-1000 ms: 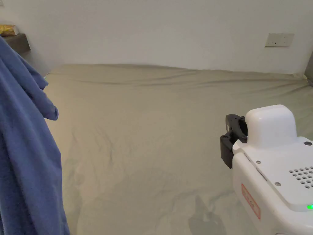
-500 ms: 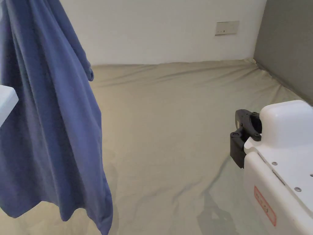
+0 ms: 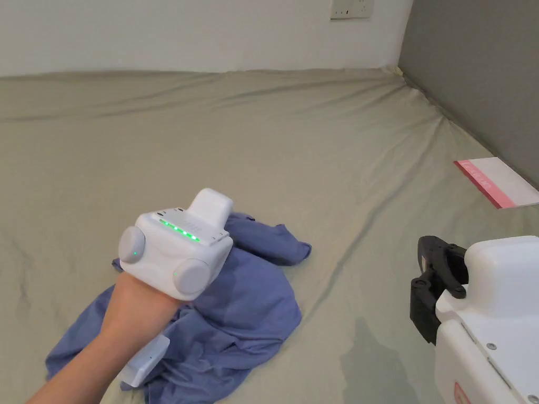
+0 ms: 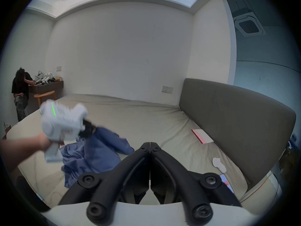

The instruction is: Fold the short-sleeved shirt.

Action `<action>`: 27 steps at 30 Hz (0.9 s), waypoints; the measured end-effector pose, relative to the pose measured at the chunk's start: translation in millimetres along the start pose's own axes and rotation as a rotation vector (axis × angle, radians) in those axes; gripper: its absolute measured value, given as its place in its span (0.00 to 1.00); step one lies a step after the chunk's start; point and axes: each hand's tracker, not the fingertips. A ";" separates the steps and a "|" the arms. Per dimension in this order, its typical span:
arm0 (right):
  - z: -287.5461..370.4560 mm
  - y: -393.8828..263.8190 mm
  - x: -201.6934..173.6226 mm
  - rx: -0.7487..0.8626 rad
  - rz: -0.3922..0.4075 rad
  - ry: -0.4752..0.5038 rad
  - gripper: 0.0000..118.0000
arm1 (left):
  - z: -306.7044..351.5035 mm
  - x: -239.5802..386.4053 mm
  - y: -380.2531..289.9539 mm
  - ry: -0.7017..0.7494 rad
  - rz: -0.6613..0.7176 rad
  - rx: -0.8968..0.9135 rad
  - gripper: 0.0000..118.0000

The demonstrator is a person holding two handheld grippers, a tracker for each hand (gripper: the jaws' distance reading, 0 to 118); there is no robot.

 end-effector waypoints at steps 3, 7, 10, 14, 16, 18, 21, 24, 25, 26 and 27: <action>-9.2 -9.3 6.7 -0.038 -0.007 -0.010 0.01 | -37.0 11.1 -39.9 0.060 0.021 -0.122 0.00; -17.0 -16.9 7.4 -0.069 0.016 -0.015 0.01 | -38.3 13.6 -66.5 0.014 0.073 -0.132 0.28; -18.2 -14.4 3.5 -0.076 0.017 -0.007 0.01 | -18.0 5.5 -65.2 -0.001 0.113 -0.099 0.80; -11.6 -2.3 -6.9 -0.053 0.023 0.019 0.01 | 44.1 -14.7 -49.0 0.009 0.213 0.047 0.97; -7.0 7.2 -12.2 -0.032 0.026 0.041 0.01 | 86.8 -27.4 -39.1 0.036 0.262 0.167 0.97; -1.9 19.1 -18.7 -0.006 0.021 0.066 0.01 | 133.4 -38.5 -30.0 0.061 0.303 0.274 0.97; 6.6 37.8 -30.5 0.044 0.021 0.097 0.01 | 204.0 -47.7 -21.7 0.151 0.308 0.411 0.97; 16.6 56.1 -46.1 0.101 0.042 0.129 0.01 | 265.2 -49.6 -23.0 0.244 0.292 0.510 0.91; 20.2 61.4 -51.8 0.122 0.051 0.141 0.01 | 279.6 -46.7 -26.8 0.279 0.302 0.540 0.87; 23.7 65.7 -58.0 0.147 0.059 0.156 0.01 | 294.6 -43.5 -32.0 0.307 0.301 0.557 0.81; 26.1 69.0 -63.3 0.161 0.068 0.168 0.01 | 304.1 -39.7 -36.6 0.329 0.296 0.558 0.71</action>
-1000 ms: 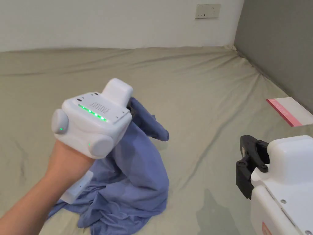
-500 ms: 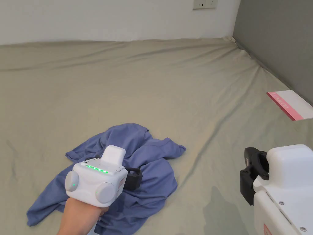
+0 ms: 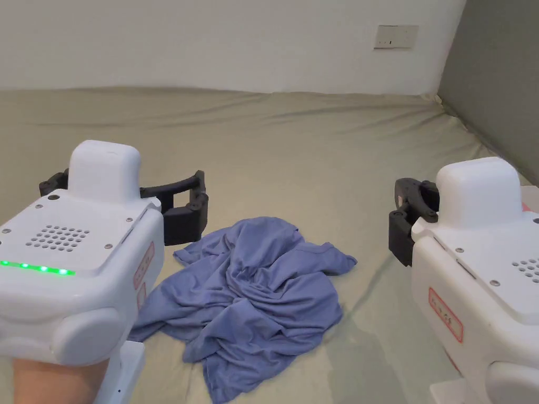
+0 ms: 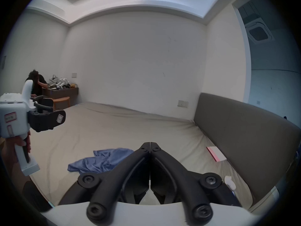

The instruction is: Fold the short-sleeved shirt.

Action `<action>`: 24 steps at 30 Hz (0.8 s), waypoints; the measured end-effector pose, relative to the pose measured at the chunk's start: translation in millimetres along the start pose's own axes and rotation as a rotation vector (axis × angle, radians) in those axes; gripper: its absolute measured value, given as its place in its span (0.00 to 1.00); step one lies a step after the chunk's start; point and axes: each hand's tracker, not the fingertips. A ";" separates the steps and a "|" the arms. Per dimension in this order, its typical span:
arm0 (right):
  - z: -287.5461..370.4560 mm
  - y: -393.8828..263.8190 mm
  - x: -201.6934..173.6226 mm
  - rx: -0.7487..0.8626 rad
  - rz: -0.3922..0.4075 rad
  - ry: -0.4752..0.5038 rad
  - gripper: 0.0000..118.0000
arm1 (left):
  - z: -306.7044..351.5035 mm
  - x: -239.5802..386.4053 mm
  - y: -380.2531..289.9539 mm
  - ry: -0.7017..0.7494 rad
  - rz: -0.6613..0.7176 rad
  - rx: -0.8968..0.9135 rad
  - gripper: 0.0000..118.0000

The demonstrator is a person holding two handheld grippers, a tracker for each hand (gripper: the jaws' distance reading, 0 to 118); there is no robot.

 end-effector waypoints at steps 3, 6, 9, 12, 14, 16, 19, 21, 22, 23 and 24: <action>1.2 8.6 -17.9 0.017 0.022 0.020 0.01 | 25.6 0.6 -1.2 0.037 0.004 -0.003 0.45; 5.6 14.8 -36.1 0.046 0.028 0.035 0.01 | 38.8 1.4 -2.4 0.075 0.022 0.019 0.25; 10.0 16.7 -53.5 0.082 0.040 0.046 0.01 | 46.2 6.7 0.4 0.115 -0.005 0.051 0.00; 10.5 16.1 -65.5 0.086 0.052 0.056 0.01 | 51.8 11.1 5.2 0.121 -0.023 0.070 0.00; 9.6 14.9 -69.7 0.081 0.060 0.070 0.01 | 54.4 11.6 8.6 0.144 -0.059 0.090 0.00; 7.3 13.0 -70.4 0.078 0.066 0.075 0.01 | 55.3 9.9 10.8 0.154 -0.074 0.094 0.00; 3.7 10.4 -69.7 0.075 0.068 0.078 0.01 | 52.8 3.9 9.6 0.156 -0.071 0.095 0.00; -0.9 7.6 -68.3 0.064 0.061 0.088 0.01 | 41.4 -0.3 -0.3 0.163 -0.068 0.061 0.00; -3.8 5.3 -67.9 0.058 0.058 0.090 0.01 | 34.9 -3.3 -7.5 0.163 -0.074 0.012 0.00; -7.6 2.1 -66.3 0.051 0.058 0.093 0.01 | 28.0 -6.2 -16.0 0.160 -0.066 -0.022 0.00; -10.9 -1.2 -65.4 0.042 0.060 0.095 0.01 | 22.2 -9.0 -24.2 0.157 -0.049 -0.050 0.00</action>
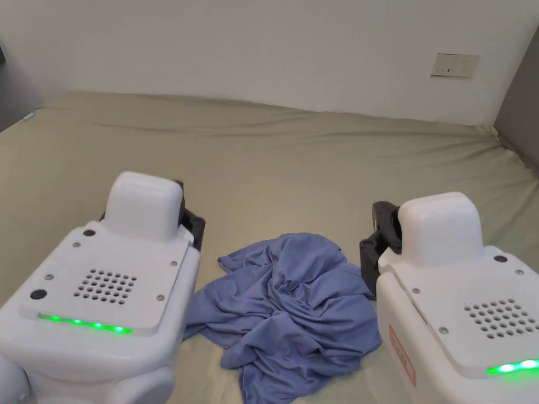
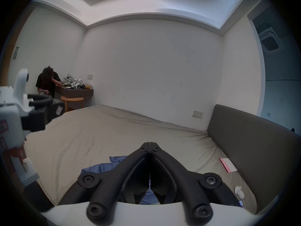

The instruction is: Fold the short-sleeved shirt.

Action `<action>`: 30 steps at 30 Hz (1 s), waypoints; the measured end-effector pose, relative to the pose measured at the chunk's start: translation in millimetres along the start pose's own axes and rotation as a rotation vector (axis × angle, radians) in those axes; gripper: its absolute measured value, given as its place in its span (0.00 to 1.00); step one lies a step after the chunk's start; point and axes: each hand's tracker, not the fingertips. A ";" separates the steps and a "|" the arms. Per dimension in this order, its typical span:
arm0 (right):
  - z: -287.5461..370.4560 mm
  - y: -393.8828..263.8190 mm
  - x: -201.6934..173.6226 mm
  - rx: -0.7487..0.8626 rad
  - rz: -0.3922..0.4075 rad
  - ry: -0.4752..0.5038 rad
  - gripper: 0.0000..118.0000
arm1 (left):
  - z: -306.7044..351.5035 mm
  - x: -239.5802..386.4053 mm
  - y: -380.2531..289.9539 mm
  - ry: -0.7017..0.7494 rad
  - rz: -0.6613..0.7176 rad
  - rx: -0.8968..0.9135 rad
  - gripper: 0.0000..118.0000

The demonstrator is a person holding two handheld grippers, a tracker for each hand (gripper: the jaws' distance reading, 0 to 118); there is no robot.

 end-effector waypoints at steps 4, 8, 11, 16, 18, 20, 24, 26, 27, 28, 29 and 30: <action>-15.3 -20.2 7.8 -0.056 0.005 0.007 0.01 | -40.9 -8.8 -53.8 -0.042 0.057 -0.191 0.00; -35.1 -45.0 20.4 -0.129 -0.001 -0.003 0.01 | -100.4 -18.7 -133.0 -0.019 0.061 -0.456 0.12; -48.2 -63.4 32.6 -0.185 -0.002 -0.022 0.01 | -138.5 -31.4 -174.9 -0.055 0.169 -0.598 0.23; -72.4 -85.0 53.2 -0.266 -0.018 -0.046 0.01 | -188.8 -37.0 -216.2 -0.030 0.183 -0.689 0.92; -83.4 -91.3 58.9 -0.294 -0.014 -0.051 0.01 | -200.3 -33.3 -223.1 -0.030 0.168 -0.710 0.92; -96.7 -96.7 62.7 -0.327 0.002 -0.050 0.01 | -208.9 -25.9 -229.1 -0.045 0.148 -0.752 0.91; -131.7 -103.4 69.2 -0.375 0.007 -0.005 0.01 | -205.4 -14.6 -222.0 -0.153 0.160 -0.717 0.24; -159.1 -103.9 68.6 -0.409 0.070 0.028 0.01 | -206.9 -6.1 -216.4 -0.132 0.059 -0.720 0.01; -171.9 -103.5 68.9 -0.417 0.087 0.044 0.01 | -205.6 -4.4 -213.9 -0.111 0.026 -0.698 0.01; -188.5 -103.2 69.3 -0.417 0.089 0.057 0.01 | -204.1 -7.8 -211.0 -0.137 0.064 -0.704 0.01; -209.0 -103.2 70.4 -0.432 0.079 0.094 0.05 | -201.2 -11.1 -208.3 -0.144 0.091 -0.702 0.01; -227.9 -103.1 70.8 -0.461 0.075 0.115 0.14 | -196.0 -14.3 -205.6 -0.127 0.105 -0.686 0.01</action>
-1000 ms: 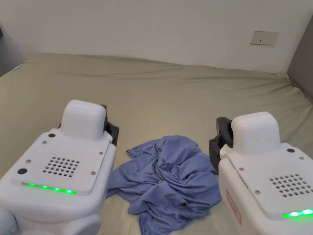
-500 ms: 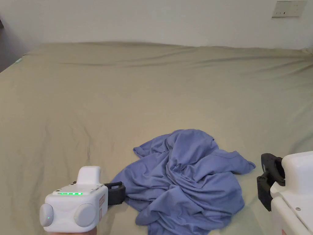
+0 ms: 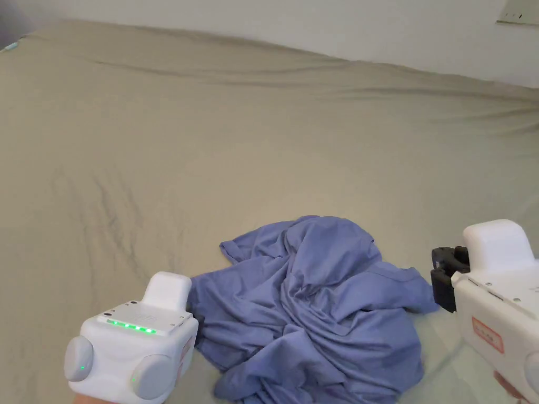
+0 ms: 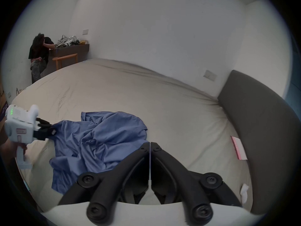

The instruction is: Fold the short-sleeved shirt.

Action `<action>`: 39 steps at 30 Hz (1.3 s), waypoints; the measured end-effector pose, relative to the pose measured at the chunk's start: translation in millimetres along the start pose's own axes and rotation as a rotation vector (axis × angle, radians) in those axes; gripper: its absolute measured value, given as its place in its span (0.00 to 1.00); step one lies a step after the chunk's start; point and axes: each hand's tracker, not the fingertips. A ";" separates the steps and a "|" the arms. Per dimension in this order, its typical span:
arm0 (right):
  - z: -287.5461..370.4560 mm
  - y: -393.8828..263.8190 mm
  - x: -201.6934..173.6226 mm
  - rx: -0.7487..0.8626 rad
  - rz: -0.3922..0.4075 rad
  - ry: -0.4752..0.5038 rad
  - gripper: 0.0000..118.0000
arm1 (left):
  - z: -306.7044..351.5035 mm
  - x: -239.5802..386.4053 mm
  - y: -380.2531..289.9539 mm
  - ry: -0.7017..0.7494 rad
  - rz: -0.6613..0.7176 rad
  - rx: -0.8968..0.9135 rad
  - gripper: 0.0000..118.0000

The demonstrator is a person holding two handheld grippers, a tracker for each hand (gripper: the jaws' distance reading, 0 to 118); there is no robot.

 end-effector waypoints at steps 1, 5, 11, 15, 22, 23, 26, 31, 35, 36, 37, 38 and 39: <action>-19.6 9.7 2.6 -0.030 0.012 0.016 0.27 | 7.5 -3.9 -1.7 0.003 0.014 0.015 0.01; -110.3 42.6 5.3 -0.142 0.091 0.101 0.92 | 35.8 -19.0 -10.2 -0.003 0.072 0.038 0.01; -234.5 63.0 -5.1 -0.306 0.145 0.155 0.92 | 61.7 -25.5 -29.0 -0.037 0.116 0.035 0.01; -284.3 61.3 -13.3 -0.393 0.145 0.126 0.92 | 64.2 -25.6 -39.0 -0.042 0.116 0.013 0.01; -264.6 57.8 -23.9 -0.387 0.064 0.397 0.02 | 59.4 -30.6 -46.2 -0.038 0.138 0.003 0.01; -252.7 56.9 -38.2 -0.345 0.189 0.242 0.02 | 59.0 -30.6 -45.7 -0.032 0.134 0.005 0.01; -230.8 43.4 -56.3 -0.374 0.460 0.116 0.02 | 64.4 -32.4 -39.2 -0.020 0.116 0.021 0.01; -171.6 56.1 -15.0 -0.258 0.286 0.055 0.02 | 98.7 -42.7 -15.3 0.029 0.097 0.113 0.01; -95.6 76.4 25.8 -0.157 0.216 -0.008 0.02 | 136.6 -54.9 11.8 0.080 0.086 0.216 0.01; -71.0 81.5 37.3 -0.130 0.185 -0.023 0.02 | 147.5 -58.1 20.2 0.095 0.083 0.245 0.01; -44.9 87.2 46.7 -0.096 0.144 -0.030 0.02 | 159.3 -61.2 28.5 0.104 0.082 0.277 0.01; -22.2 90.8 56.4 -0.067 0.112 -0.034 0.02 | 169.7 -63.2 35.5 0.110 0.076 0.300 0.01; 5.1 94.4 67.3 -0.028 0.083 -0.042 0.02 | 182.4 -64.9 43.6 0.123 0.065 0.332 0.01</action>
